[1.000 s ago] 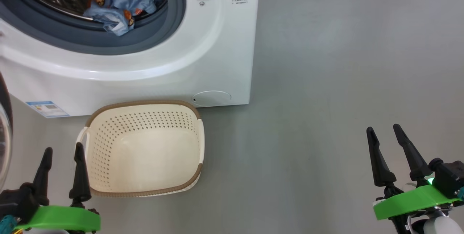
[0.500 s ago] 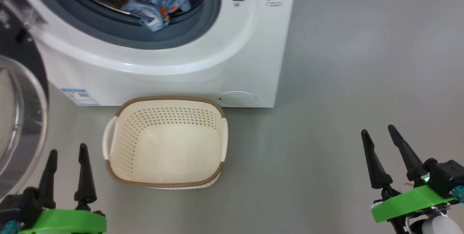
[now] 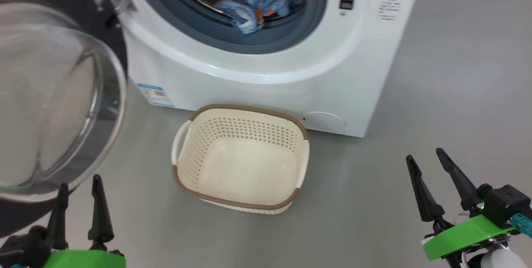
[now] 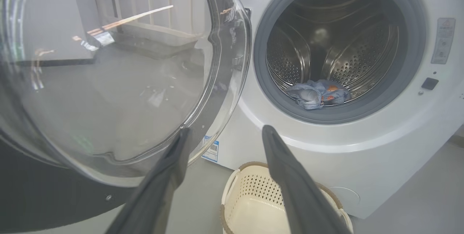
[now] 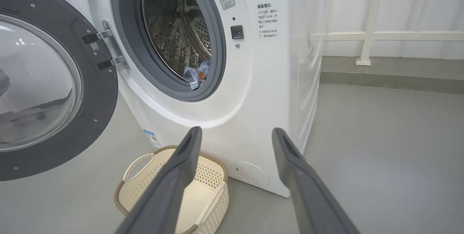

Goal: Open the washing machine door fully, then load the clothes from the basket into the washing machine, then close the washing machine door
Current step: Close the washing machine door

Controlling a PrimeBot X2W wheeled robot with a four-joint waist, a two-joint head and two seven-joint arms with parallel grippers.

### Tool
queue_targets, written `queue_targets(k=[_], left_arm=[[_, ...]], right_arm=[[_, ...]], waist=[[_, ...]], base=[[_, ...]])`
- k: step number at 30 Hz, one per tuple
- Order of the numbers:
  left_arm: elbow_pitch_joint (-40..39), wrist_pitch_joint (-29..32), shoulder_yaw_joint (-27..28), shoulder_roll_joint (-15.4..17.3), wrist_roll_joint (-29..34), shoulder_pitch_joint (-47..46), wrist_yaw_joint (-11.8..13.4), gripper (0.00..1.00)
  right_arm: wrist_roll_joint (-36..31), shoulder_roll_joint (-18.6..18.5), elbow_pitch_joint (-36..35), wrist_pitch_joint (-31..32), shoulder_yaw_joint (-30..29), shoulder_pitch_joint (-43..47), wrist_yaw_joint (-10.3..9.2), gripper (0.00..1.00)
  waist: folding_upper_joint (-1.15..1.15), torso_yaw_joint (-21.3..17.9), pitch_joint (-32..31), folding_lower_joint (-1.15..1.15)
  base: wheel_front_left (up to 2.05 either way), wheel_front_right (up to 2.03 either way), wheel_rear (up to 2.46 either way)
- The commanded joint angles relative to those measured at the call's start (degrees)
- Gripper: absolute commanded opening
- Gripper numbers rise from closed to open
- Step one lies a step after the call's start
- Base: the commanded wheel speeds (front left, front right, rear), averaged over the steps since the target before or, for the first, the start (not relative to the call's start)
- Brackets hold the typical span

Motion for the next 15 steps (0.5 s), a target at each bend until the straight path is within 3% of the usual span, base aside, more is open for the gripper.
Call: queue_targets(k=[1, 15], left_arm=[[-1.7, -0.4, 2.1, 0.7, -0.6, 0.3, -0.1, 1.0], [-1.8, -0.4, 2.0, 0.4, -2.1, 2.2, -0.1, 1.0]], right_arm=[[0.3, -0.8, -1.0, -0.3, 1.7, -0.7, 0.22, 1.0], [1.2, -1.7, -0.2, -0.3, 3.4, 0.2, 0.22, 1.0]], waist=[[0.0, 4.0, -1.4, 0.0], [0.0, 11.1, -3.7, 0.0]], base=[[0.0, 0.0, 0.0], [0.0, 0.0, 0.0]])
